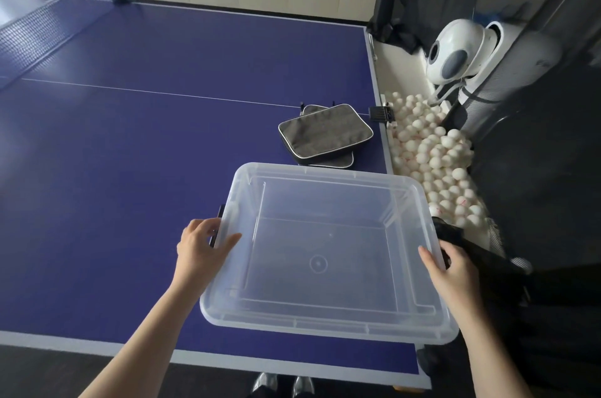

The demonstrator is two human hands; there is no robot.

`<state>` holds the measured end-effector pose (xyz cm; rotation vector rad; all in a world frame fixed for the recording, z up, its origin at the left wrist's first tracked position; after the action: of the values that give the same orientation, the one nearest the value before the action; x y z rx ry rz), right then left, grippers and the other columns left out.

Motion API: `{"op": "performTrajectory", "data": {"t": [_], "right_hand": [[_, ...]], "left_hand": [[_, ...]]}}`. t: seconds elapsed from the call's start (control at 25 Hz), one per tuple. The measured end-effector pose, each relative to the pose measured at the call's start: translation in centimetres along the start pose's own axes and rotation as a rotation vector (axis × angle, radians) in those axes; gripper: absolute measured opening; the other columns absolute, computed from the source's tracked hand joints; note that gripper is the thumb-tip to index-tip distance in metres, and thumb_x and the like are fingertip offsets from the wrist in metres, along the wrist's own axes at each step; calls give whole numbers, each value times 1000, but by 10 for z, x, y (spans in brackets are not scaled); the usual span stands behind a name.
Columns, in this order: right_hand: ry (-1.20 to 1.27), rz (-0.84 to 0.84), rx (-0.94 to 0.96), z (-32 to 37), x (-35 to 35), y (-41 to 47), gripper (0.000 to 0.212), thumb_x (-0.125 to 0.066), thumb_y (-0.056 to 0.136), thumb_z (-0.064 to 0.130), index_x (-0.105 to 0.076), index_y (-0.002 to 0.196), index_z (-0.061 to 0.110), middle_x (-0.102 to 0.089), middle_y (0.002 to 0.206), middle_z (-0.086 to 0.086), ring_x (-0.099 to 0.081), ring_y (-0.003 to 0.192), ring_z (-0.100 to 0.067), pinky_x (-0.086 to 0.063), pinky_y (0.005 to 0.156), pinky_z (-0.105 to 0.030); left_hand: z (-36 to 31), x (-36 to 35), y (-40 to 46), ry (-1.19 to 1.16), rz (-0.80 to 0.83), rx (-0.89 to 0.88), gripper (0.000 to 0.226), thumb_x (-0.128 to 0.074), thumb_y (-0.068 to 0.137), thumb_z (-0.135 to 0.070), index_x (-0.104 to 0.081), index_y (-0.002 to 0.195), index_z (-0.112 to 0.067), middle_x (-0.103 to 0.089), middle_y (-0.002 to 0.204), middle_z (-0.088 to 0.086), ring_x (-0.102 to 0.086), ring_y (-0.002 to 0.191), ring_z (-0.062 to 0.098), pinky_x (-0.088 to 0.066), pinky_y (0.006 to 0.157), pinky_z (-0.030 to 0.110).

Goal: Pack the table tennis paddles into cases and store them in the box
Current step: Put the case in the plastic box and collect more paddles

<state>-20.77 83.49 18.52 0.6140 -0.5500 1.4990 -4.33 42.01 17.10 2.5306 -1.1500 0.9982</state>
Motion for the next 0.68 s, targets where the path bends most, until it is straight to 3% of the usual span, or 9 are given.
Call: {"op": "performTrajectory", "data": {"t": [0.2,0.4,0.52,0.6,0.68], "right_hand": [[-60,61,18,1,-5,6,25,-62,89,8,-64,107,-9,-60,110,-25,-56,104,-39,-44,94,-48],[22,33,16,11,4,7,19,-63,87,3,-65,102,-9,-63,104,-23,-57,101,-38,-44,90,-42],[38,13,-11,19,10,19,24,-64,88,8,-60,101,-11,-62,103,-25,-55,102,-40,-44,90,-43],[31,8,-9,29,11,28,27,-64,88,12,-59,104,-10,-62,102,-23,-56,102,-41,-45,87,-43],[51,1,-26,38,9,36,34,-63,89,15,-56,115,-5,-61,110,-21,-55,107,-39,-43,89,-41]], "left_hand": [[-6,-2,-4,-43,-3,12,41,-76,80,-22,-65,119,-12,-49,106,-4,-50,104,24,-40,87,33],[-18,4,-6,-104,27,-9,46,-74,82,-21,-61,126,-17,-43,112,-4,-46,100,17,-38,84,28],[-26,12,-4,-103,24,-23,60,-74,83,-23,-50,137,-23,-42,116,-4,-48,99,17,-39,85,30],[-31,15,0,-146,69,14,71,-73,83,-25,-38,145,-26,-45,120,-5,-57,90,23,-48,80,34],[-34,19,3,-256,118,61,74,-73,83,-22,-34,145,-35,-57,114,-4,-62,68,23,-53,64,31]]}}
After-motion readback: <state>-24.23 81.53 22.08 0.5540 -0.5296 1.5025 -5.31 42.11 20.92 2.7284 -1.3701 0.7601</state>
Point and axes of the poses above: each hand's wrist, its own y-axis towards the middle knuckle, its own x-axis out of the back of the hand, z = x × y, the point moved 7 cm from there along y, towards the middle knuckle
